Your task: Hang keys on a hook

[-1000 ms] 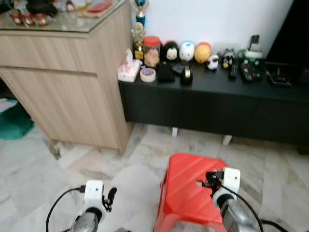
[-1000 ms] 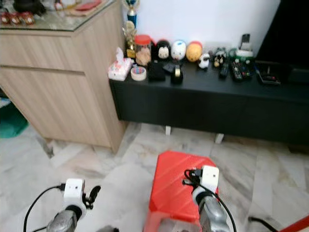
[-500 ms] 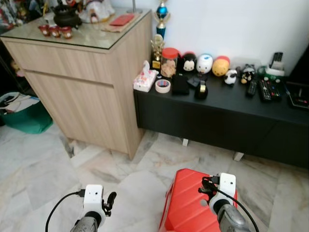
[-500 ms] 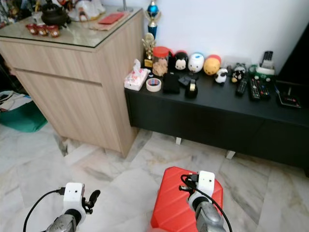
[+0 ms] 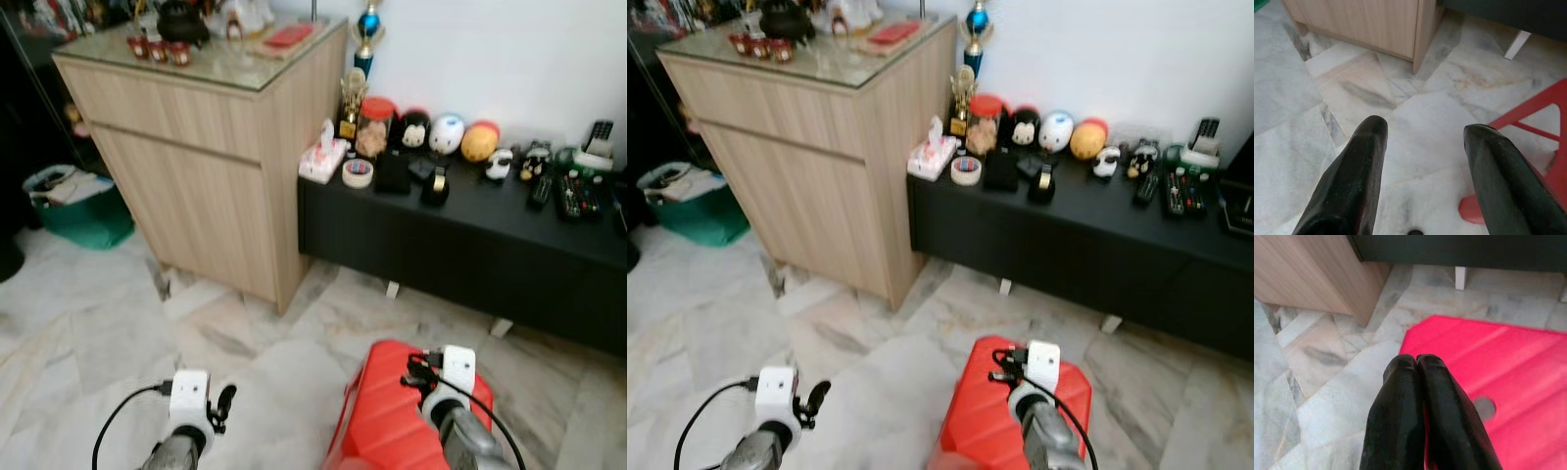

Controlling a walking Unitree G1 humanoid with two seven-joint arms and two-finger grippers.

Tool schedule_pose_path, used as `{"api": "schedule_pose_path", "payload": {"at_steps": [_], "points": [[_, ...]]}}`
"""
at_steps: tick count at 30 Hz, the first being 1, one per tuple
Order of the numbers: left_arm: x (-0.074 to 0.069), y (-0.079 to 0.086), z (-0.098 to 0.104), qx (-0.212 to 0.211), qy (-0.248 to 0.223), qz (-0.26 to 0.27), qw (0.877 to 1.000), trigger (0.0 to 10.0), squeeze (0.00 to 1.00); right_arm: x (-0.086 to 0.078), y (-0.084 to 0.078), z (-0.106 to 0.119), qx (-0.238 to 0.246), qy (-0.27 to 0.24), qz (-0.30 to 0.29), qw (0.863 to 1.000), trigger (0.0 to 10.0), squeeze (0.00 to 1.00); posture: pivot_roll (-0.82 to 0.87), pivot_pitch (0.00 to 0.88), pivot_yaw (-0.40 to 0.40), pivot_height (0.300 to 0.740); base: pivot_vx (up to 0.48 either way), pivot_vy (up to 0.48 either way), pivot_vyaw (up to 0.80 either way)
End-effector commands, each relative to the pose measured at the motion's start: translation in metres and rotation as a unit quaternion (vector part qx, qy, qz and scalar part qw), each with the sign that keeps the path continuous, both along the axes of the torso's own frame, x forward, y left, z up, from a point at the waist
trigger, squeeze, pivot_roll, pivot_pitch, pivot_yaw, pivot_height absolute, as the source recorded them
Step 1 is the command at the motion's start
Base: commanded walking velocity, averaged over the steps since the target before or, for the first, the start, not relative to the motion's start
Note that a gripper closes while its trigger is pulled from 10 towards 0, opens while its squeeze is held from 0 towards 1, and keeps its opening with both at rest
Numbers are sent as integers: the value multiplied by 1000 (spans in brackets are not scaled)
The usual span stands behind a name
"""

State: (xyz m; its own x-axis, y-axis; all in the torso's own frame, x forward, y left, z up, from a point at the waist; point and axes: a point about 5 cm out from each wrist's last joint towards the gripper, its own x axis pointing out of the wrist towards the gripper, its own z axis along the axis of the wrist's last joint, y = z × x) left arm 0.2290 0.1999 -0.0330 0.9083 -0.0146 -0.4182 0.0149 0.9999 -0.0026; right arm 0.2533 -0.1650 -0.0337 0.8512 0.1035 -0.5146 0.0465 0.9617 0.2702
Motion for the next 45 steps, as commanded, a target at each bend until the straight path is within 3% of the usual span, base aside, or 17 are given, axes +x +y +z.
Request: {"api": "schedule_pose_path", "payload": {"at_steps": [1,23,39,45], "points": [[-1,0,0,-1,-3,-3,1000,10000,0,-2,-2,-2,4,3,-9,1000,10000,0,45,0,-41,723,-296,0,0],[8,-2,9,1,-27,-16,1000,10000,0,9,-3,6,3,-12,-17,1000,10000,0,44,0,-40,723,-301,0,0],[33,-9,37,4,-93,-53,994,10000,0,55,-2,55,-22,-100,31,994,10000,0,40,0,-48,723,-112,0,0],[42,-14,53,19,-121,-109,987,10000,0,66,-1,70,-32,-118,63,990,10000,0,44,0,-52,723,0,0,0]]}}
